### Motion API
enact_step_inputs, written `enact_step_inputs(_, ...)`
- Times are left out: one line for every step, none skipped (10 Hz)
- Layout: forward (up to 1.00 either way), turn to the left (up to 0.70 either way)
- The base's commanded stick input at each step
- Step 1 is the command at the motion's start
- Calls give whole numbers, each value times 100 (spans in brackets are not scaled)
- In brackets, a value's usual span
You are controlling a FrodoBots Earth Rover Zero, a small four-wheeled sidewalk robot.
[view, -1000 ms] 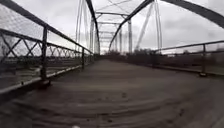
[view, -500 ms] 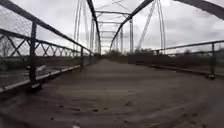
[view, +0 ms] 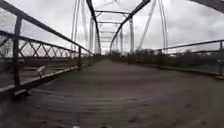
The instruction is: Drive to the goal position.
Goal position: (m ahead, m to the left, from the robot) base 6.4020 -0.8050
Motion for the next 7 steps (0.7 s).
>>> enact_step_inputs(70,0)
enact_step_inputs(70,0)
enact_step_inputs(70,0)
enact_step_inputs(70,0)
enact_step_inputs(70,0)
enact_step_inputs(70,0)
enact_step_inputs(70,0)
